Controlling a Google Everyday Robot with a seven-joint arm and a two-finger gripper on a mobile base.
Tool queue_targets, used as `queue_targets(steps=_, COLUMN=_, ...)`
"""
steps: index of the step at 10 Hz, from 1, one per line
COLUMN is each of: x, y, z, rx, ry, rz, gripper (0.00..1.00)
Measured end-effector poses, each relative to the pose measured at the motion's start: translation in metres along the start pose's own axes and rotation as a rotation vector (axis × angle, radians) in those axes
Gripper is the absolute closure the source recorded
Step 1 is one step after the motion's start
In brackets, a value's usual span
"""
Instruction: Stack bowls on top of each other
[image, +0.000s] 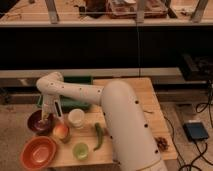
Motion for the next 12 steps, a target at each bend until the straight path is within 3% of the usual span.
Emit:
queue_targets(steps=2, x=0.003, y=0.003, z=-0.011, rx=0.063, ry=0.004, rz=0.015, gripper=0.80)
queue_targets(steps=5, x=0.003, y=0.007, z=-0.019, rx=0.056, ry=0.020, rz=0.026, gripper=0.82)
queue_targets(steps=7, x=0.003, y=0.000, z=-0.037, rx=0.049, ry=0.046, rz=0.021, gripper=0.82)
queue_targets(steps=9, x=0.000, y=-0.014, z=-0.078, rx=0.060, ry=0.072, rz=0.015, gripper=0.82)
queue_targets(steps=12, x=-0.010, y=-0.035, z=-0.143, rx=0.116, ry=0.113, rz=0.009, gripper=0.82)
